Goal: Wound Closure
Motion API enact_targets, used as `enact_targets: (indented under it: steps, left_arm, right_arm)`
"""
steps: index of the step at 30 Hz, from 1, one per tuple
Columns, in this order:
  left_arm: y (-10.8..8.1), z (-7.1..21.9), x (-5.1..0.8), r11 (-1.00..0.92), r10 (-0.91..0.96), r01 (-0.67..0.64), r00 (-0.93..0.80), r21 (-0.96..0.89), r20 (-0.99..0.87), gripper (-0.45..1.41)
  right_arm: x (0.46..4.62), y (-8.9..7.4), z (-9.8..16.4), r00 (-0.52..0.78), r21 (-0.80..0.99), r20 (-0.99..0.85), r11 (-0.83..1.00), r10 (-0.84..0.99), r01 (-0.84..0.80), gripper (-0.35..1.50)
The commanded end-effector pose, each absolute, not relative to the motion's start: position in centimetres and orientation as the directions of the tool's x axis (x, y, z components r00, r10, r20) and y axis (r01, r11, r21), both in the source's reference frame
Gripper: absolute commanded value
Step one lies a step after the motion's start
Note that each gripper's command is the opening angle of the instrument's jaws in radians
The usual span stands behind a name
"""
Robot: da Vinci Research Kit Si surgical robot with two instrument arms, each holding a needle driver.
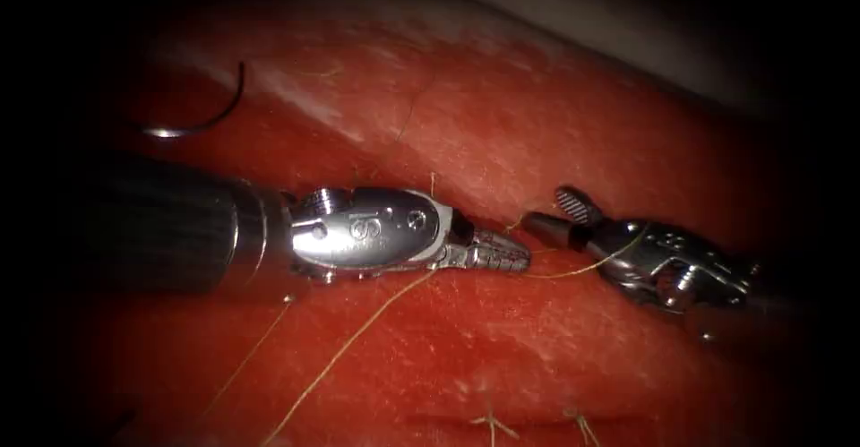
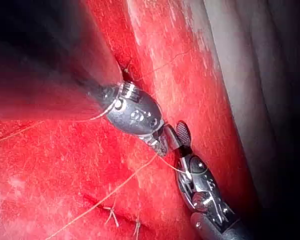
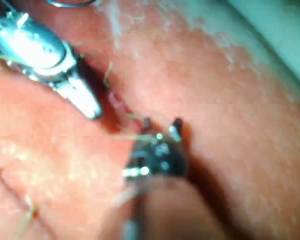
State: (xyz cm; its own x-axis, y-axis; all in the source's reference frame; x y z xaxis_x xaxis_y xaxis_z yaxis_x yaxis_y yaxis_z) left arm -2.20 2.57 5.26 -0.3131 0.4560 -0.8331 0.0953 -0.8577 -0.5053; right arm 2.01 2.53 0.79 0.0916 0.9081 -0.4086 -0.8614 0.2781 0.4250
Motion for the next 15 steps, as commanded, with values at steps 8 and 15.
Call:
enact_targets:
  steps: [8, 15]
  left_arm:
    - [2.53, 5.31, -2.23, -0.857, 0.455, 0.098, -0.319, -0.506, -0.831, -0.35]
    - [2.53, 5.31, -2.24, -0.857, 0.454, 0.098, -0.324, -0.506, -0.830, -0.35]
  right_arm:
    - [2.13, 2.65, 0.92, 0.114, 0.448, -0.382, 0.292, 0.917, -0.845, -0.35]
    - [2.16, 2.71, 0.71, 0.144, 0.478, -0.415, 0.350, 0.898, -0.806, -0.35]
